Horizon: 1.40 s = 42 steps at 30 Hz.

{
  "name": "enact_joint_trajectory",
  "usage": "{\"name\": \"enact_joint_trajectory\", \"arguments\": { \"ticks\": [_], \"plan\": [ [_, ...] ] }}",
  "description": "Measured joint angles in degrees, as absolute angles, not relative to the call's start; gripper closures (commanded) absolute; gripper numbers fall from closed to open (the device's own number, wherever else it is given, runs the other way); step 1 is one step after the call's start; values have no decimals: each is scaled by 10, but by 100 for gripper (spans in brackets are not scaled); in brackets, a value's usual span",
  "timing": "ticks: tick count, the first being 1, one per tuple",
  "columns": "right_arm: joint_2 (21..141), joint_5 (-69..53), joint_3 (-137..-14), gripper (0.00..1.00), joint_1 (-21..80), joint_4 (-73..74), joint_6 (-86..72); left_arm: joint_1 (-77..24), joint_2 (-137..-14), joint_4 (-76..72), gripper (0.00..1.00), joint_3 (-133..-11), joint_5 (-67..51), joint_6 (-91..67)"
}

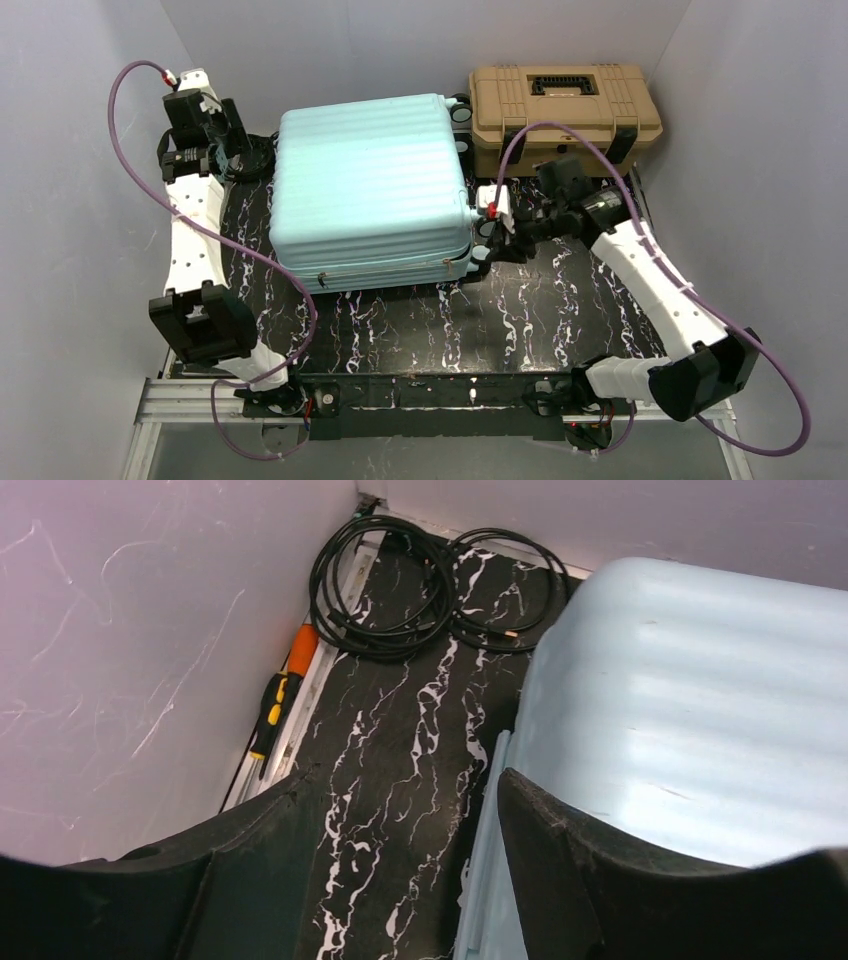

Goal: Pack the luggage
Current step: Zip the luggage at the center of the board.

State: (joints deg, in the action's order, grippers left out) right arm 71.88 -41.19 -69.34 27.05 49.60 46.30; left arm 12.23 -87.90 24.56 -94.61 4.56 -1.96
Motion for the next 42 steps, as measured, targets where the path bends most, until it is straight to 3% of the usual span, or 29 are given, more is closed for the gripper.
{"name": "enact_joint_trajectory", "arguments": {
  "ticks": [3,9,14,19,23,36,42],
  "plan": [
    [714,-406,-794,70,267,567,517,137,-896,241,39,-946,54,-26],
    [651,-237,-778,79,265,404,420,141,-943,237,40,-941,61,-32],
    [794,-98,-824,90,263,278,368,141,-972,239,40,-941,61,-37],
    [990,-28,-871,94,259,226,331,141,-1001,234,41,-936,61,-39],
    [1084,-36,-919,94,256,240,304,141,-1010,229,41,-915,54,-41],
    [1209,-177,-1088,99,239,253,226,132,-1004,206,41,-829,5,-57],
    [1304,-210,-1225,99,231,301,215,140,-905,215,41,-756,10,-56]
  ]
}}
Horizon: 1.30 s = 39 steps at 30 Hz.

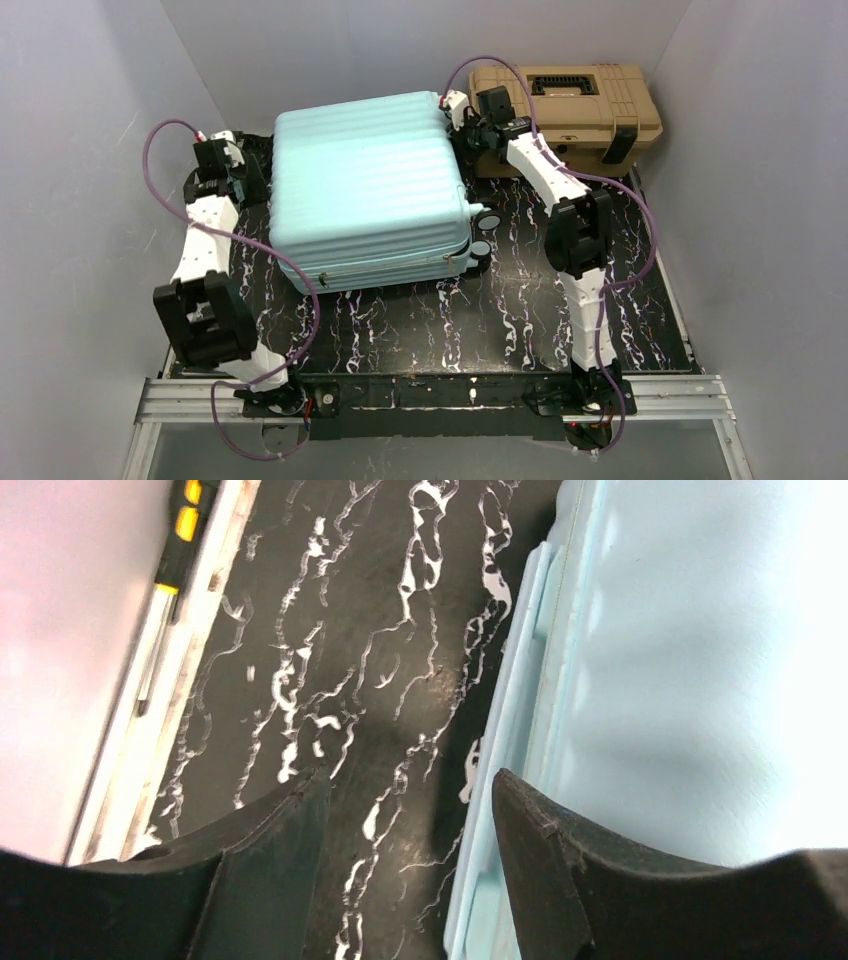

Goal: Pack the luggage
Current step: Zip the luggage at the center of the board.

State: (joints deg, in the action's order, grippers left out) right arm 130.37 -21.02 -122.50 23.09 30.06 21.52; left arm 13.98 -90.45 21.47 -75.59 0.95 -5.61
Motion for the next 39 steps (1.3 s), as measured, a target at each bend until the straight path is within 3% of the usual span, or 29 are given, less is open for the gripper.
{"name": "enact_joint_trajectory", "arguments": {
  "ticks": [8,20,24,27,31,39],
  "plan": [
    [1352,-212,-1296,99,254,300,209,139,-738,235,42,-692,3,-46],
    [1352,-194,-1285,98,319,267,180,224,-684,257,45,-657,30,-19],
    [1350,-141,-1290,80,336,267,157,228,-665,260,45,-656,22,-15],
    [1330,-124,-1276,61,336,270,134,228,-651,266,45,-651,18,-12],
    [1230,-144,-1189,44,321,281,108,228,-635,277,45,-652,6,-10],
    [868,-204,-933,34,216,288,109,217,-633,312,41,-715,-57,-16]
  ]
}}
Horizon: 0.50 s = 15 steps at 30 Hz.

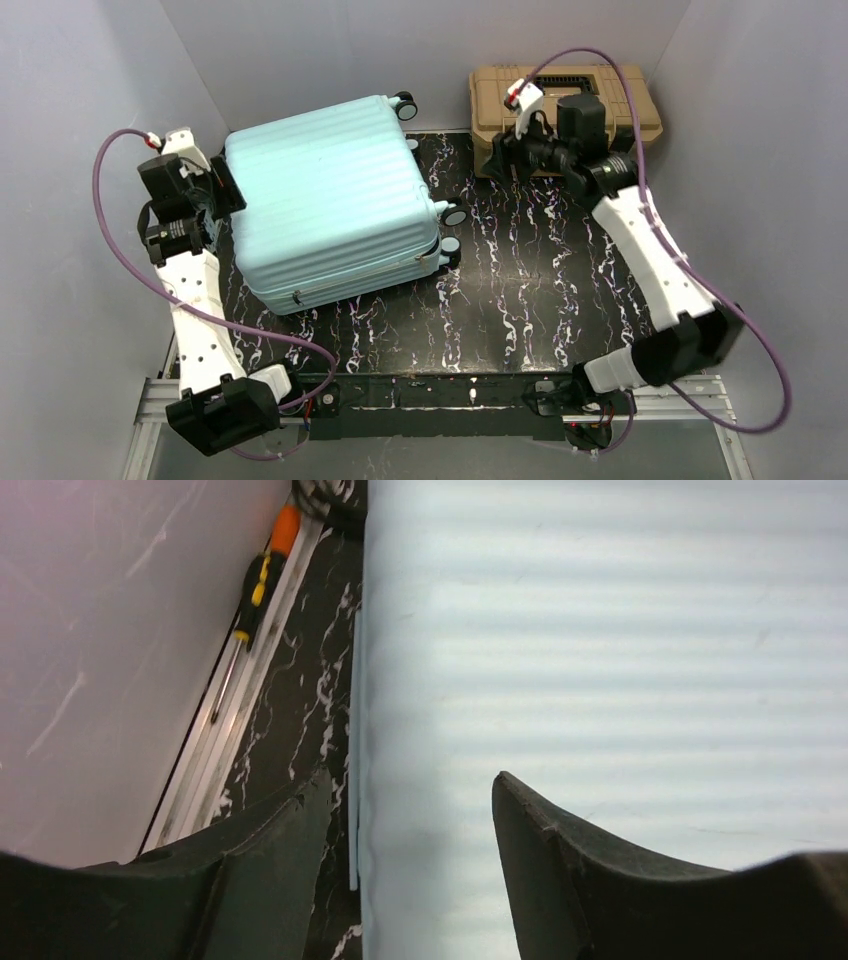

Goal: Pack the luggage
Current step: Zip the luggage at the center of the board.

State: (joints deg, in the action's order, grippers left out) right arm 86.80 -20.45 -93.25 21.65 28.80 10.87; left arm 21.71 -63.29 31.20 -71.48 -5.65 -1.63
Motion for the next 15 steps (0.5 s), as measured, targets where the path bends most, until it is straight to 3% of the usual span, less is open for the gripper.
{"name": "enact_joint_trajectory", "arguments": {
  "ticks": [7,15],
  "plan": [
    [733,-353,-757,37,241,333,149,191,-658,310,40,-840,-128,-22],
    [757,-417,-557,38,277,284,151,1,-776,308,40,-938,-81,32]
  ]
}}
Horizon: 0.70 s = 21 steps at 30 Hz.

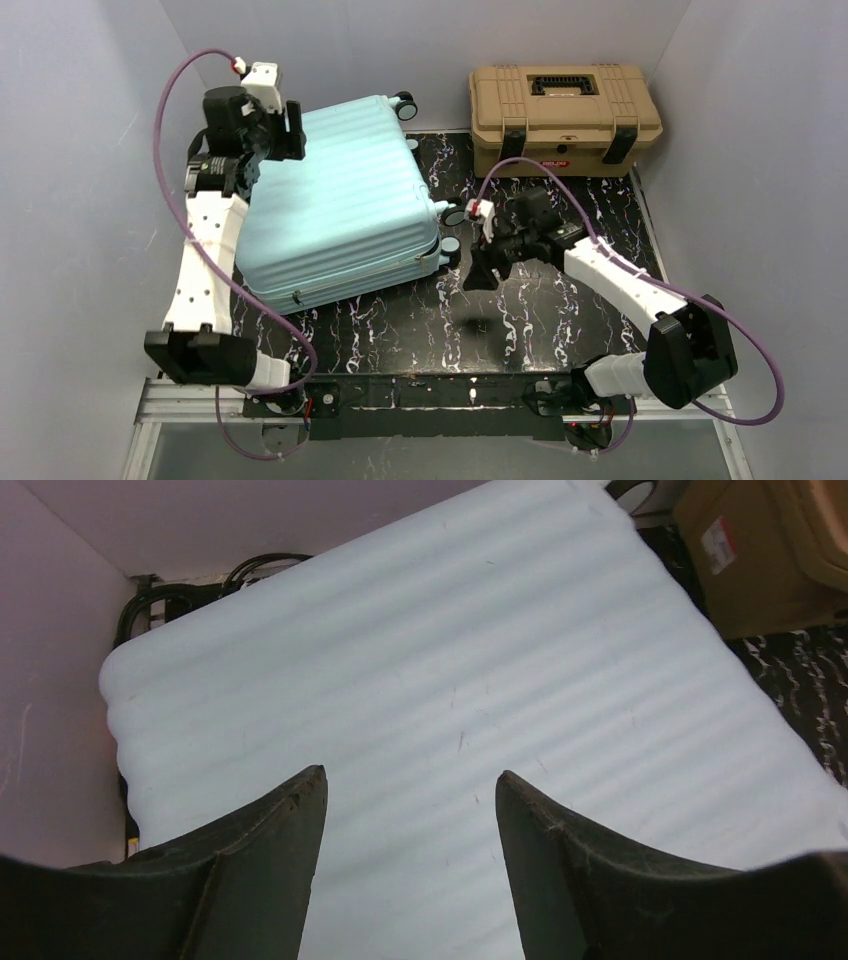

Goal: Pack the luggage
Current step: Zip the luggage at the center of the board.

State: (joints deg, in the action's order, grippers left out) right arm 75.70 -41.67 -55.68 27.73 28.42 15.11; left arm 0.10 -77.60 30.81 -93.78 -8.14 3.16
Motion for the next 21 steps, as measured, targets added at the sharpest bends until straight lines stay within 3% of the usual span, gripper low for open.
{"name": "enact_joint_trajectory", "arguments": {
  "ticks": [6,10,12,15,21],
  "plan": [
    [765,-412,-509,42,319,162,135,-9,-861,317,44,-994,63,38],
    [764,-385,-509,30,313,127,152,62,-876,338,44,-1023,112,23],
    [752,-362,-516,19,311,140,187,98,-877,342,44,-1036,123,19],
    [751,-320,-582,8,311,212,279,152,-881,352,45,-1055,131,14],
    [809,-284,-801,6,311,343,478,207,-926,369,45,-1085,127,8]
  ]
}}
